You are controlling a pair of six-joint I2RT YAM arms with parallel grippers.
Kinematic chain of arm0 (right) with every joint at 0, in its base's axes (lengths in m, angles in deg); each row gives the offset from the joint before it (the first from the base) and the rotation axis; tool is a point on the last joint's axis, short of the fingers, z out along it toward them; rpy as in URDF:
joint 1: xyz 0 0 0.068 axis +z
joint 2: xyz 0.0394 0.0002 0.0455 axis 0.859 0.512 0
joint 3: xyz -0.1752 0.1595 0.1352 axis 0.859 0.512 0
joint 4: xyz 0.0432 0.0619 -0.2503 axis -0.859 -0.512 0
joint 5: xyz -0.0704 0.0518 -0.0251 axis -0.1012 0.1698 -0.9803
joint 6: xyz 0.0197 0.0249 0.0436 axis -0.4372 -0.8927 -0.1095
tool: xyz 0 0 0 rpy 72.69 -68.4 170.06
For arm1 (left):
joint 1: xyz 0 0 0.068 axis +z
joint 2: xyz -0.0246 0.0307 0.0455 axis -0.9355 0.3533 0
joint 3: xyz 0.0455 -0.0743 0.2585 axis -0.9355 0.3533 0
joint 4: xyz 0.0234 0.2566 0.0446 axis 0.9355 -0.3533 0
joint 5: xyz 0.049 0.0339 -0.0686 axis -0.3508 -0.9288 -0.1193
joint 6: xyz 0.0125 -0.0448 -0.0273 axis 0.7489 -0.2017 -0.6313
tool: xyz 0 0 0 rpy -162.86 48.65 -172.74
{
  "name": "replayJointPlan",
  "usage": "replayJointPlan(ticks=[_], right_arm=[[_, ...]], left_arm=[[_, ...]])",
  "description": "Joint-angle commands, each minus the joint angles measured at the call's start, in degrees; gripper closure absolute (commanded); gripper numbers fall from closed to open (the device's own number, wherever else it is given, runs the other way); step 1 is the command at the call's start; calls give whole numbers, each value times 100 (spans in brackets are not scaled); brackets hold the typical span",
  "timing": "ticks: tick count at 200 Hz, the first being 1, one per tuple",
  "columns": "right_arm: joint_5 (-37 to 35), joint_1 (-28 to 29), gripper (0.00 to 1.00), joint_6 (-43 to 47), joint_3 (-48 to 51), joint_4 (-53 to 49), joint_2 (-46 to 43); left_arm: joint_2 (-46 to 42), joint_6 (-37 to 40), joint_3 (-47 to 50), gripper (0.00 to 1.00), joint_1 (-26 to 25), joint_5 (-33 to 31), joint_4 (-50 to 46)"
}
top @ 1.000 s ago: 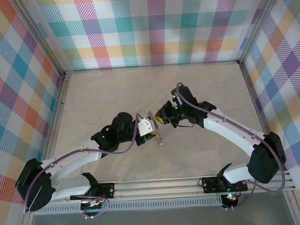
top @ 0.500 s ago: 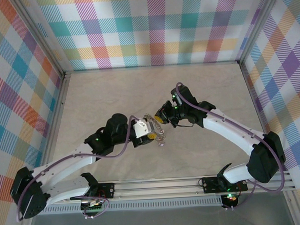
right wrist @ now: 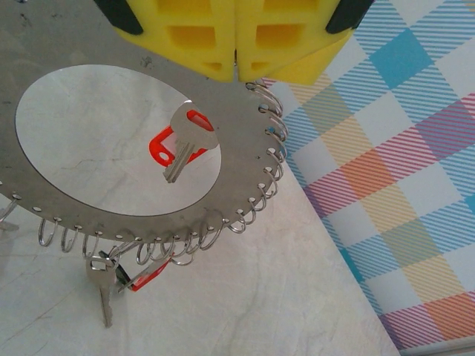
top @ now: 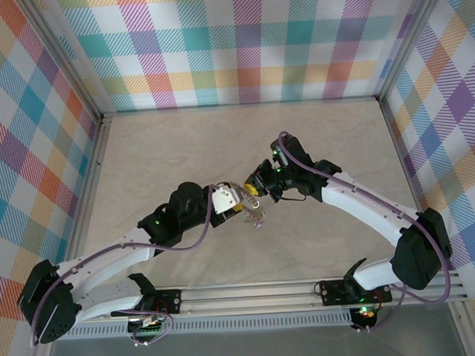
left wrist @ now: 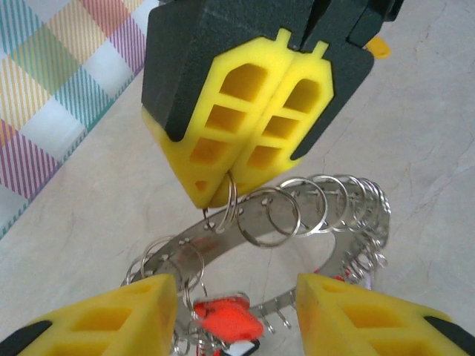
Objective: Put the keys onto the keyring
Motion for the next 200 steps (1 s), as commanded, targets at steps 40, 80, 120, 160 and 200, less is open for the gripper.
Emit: replayJointPlan(ticks=[40,80,120,160,200], right_arm=[[-16,26,100,-468,-208,-225,-218],[-44,26,100,-546,-162,-171,-262],[-11,26,100,-593,-180,-137,-225],[44,31,100,-662,-167,-92,-227],[95,35,100,-810,-50,34,-225]], left_arm=[[324,391,-494,66,-43,105,507],[439,591,-611,73,-43,82,288],[489,614,-588,76,-44,37,284],[571,671,-653,77,-43,-16,274],[827,953,-891,84,-45,-72,67]])
